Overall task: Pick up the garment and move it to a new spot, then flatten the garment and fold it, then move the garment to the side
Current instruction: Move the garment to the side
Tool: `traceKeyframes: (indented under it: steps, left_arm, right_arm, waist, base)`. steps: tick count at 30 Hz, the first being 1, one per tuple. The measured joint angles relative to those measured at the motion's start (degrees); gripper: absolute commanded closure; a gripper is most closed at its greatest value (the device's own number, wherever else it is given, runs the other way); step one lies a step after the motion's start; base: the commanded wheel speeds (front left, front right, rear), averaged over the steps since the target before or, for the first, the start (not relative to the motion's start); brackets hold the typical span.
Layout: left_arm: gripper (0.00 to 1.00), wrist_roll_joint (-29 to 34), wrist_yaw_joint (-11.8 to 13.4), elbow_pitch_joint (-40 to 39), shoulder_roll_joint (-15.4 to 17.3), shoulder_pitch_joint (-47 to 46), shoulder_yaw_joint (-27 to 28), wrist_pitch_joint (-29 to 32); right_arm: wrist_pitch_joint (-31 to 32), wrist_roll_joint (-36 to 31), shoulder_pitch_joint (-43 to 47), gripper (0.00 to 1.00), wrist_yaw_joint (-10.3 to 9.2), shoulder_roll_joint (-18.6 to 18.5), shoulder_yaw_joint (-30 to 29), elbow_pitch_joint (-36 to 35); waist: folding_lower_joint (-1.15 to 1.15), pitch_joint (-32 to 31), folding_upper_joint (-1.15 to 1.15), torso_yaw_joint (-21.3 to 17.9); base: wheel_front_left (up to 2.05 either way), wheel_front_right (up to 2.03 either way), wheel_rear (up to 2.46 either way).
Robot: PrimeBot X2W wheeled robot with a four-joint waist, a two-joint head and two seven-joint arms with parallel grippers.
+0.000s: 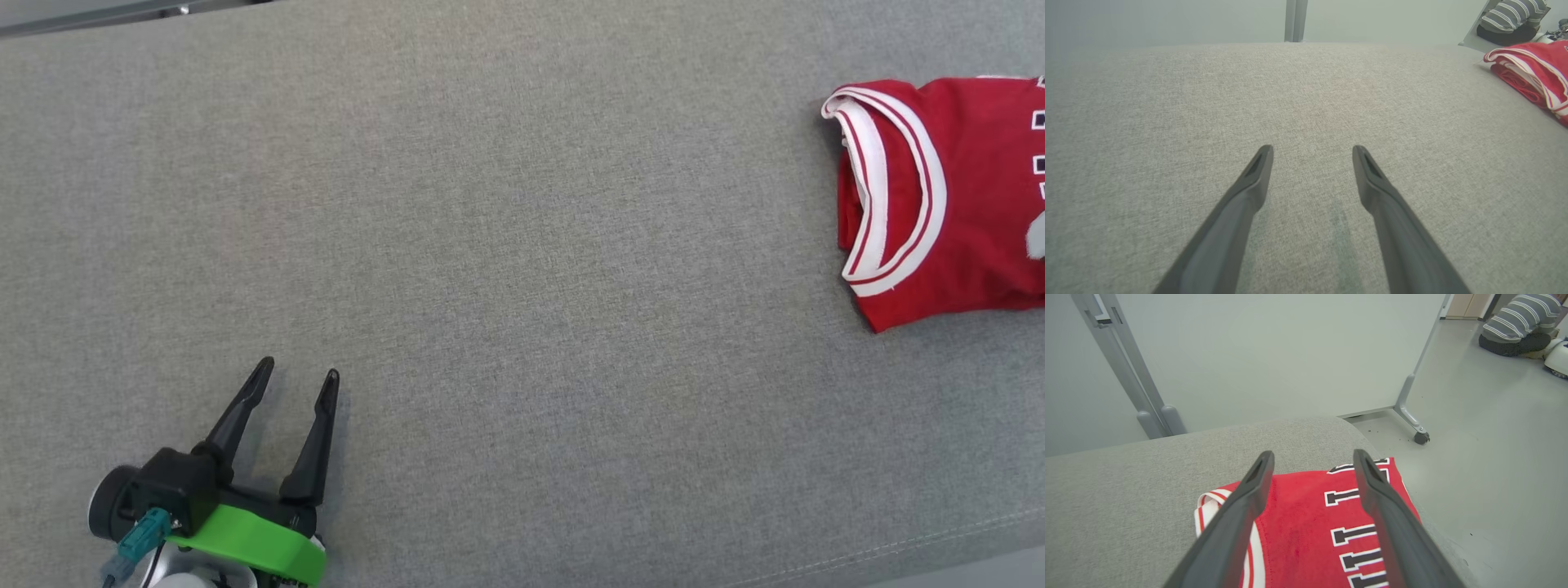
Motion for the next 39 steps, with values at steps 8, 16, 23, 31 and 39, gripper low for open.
traceKeyframes:
  steps: [8,16,23,31,39]
  left_arm:
    - [0.00,-1.5,0.5,1.9,-2.9,1.9,1.2,-1.0]
    - [0.00,-1.7,0.5,2.8,-4.2,3.6,2.7,-1.3]
    - [0.00,-1.3,1.0,3.2,-6.5,4.6,5.4,-1.3]
    - [0.00,-0.3,0.4,7.2,-7.6,4.5,7.7,-1.3]
    - [0.00,1.2,-0.6,9.2,-8.4,4.5,9.2,-1.3]
  right_arm:
    - [-10.2,-0.9,8.8,0.00,0.01,1.1,4.7,-7.0]
    - [-10.9,-2.8,13.0,0.00,0.01,1.5,8.1,-14.5]
    - [-15.0,-1.6,20.2,0.00,0.00,2.7,12.4,-17.4]
    - [-22.0,0.4,30.3,0.00,0.02,4.3,14.9,-13.4]
    - [-27.4,-1.4,36.7,0.00,0.01,10.5,11.0,-6.3]
  waist:
    - [0.00,-4.9,0.00,2.0]
    - [0.00,-8.9,0.00,4.4]
    - [0.00,-11.4,0.00,7.9]
    - [0.00,-14.3,0.00,13.5]
    - [0.00,-19.1,0.00,16.8]
  base:
    - [0.00,0.00,0.00]
    - [0.00,0.00,0.00]
    - [0.00,0.00,0.00]
    - [0.00,0.00,0.00]
    - [0.00,0.00,0.00]
